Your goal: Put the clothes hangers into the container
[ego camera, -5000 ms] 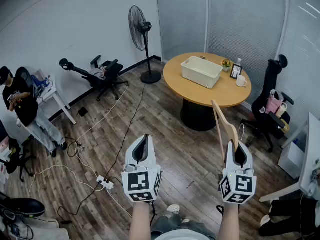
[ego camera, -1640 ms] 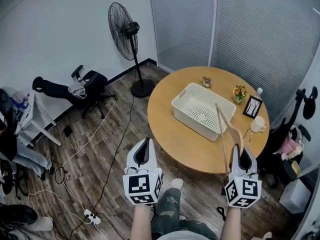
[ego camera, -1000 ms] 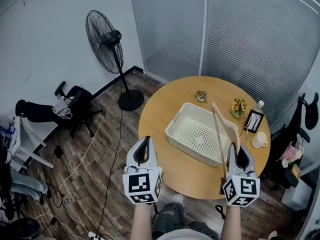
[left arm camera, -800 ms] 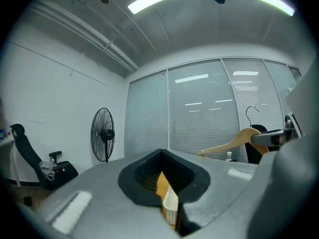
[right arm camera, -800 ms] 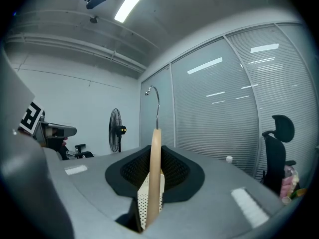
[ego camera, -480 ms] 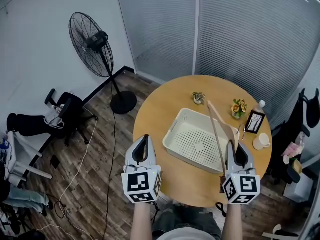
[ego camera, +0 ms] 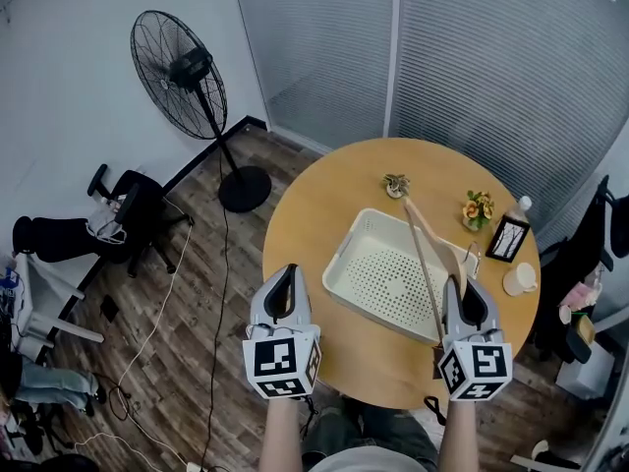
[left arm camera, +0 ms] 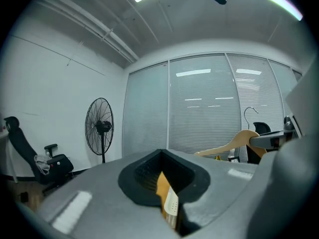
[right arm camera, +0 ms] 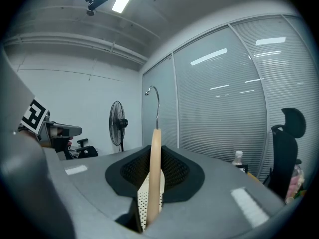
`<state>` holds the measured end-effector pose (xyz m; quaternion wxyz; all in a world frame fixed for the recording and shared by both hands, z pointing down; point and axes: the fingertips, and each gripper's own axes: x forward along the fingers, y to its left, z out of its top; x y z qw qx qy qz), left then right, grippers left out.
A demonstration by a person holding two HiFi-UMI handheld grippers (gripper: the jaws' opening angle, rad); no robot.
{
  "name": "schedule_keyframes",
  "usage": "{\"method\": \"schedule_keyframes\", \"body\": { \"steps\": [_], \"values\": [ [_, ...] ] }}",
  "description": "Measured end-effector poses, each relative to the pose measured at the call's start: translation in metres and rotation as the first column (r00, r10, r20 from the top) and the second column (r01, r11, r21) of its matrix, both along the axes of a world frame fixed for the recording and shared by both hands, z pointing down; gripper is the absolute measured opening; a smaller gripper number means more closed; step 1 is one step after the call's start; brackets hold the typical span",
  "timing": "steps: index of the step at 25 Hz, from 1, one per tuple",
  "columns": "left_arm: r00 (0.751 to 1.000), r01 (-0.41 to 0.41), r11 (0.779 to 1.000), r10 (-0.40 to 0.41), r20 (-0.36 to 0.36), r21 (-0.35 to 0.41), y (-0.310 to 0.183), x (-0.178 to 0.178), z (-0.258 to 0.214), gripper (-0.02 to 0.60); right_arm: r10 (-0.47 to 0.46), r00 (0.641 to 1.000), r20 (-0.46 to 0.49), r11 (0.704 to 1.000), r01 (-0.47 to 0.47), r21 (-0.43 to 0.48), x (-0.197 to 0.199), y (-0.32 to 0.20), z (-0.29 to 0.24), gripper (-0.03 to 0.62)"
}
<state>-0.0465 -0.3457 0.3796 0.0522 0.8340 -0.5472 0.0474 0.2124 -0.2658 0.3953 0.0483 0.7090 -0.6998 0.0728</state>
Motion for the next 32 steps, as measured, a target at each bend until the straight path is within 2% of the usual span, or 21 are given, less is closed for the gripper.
{"method": "schedule_keyframes", "body": {
  "steps": [14,23,32],
  "values": [
    [1.0,0.031,0.998,-0.031,0.002,-0.063,-0.016,0.018,0.019,0.0,-0.146,0.988,-0.046,0.985,0.141,-0.101,0.003,-0.029,0.015,0.083],
    [0.999,0.047,0.996,-0.046,0.009,-0.08,-0.023,0.017,0.026,0.0,-0.265,0.963,-0.056,0.952,0.251,-0.177,-0.007,-0.038,0.037,0.083],
    [0.998,0.06,0.994,-0.058,0.022,-0.094,-0.023,0.015,0.032,0.0,-0.358,0.925,-0.13,0.909,0.313,-0.277,-0.016,-0.045,0.07,0.083]
  ]
}}
